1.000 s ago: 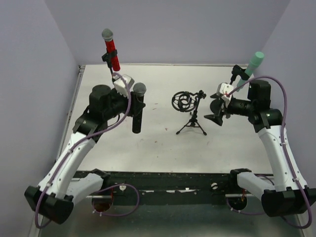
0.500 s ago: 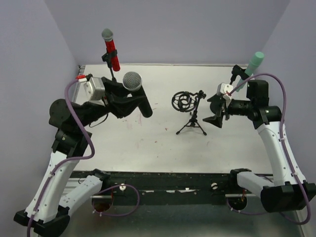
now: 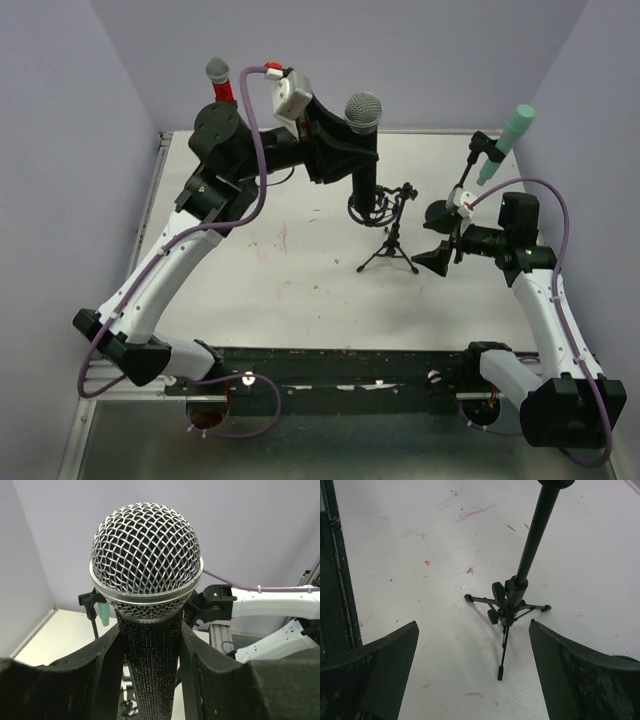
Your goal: Attach the microphones to the stand
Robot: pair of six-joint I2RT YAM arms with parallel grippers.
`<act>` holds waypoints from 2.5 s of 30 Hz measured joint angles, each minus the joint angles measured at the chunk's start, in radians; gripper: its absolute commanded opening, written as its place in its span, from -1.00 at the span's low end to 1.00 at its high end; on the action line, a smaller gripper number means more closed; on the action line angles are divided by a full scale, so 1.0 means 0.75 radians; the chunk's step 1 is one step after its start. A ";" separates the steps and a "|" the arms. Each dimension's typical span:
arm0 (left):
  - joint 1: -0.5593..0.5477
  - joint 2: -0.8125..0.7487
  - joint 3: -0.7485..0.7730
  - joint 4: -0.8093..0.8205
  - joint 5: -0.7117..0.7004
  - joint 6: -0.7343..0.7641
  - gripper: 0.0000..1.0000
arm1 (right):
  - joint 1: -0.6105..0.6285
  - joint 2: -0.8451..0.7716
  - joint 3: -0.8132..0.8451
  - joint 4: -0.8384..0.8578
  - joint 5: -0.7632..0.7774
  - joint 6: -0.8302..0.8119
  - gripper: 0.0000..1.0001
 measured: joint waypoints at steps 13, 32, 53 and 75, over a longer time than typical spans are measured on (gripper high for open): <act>-0.060 0.255 0.260 -0.234 -0.099 0.146 -0.98 | -0.003 -0.024 -0.002 0.075 0.000 0.054 1.00; -0.060 0.333 0.261 -0.197 -0.107 0.122 -0.98 | -0.003 -0.028 -0.002 0.076 0.000 0.053 1.00; -0.060 0.223 -0.096 0.186 -0.136 0.025 -1.00 | -0.003 -0.038 -0.002 0.076 0.001 0.053 1.00; -0.101 -0.014 -0.685 0.899 -0.378 0.067 -1.00 | -0.003 -0.038 -0.002 0.076 0.001 0.053 1.00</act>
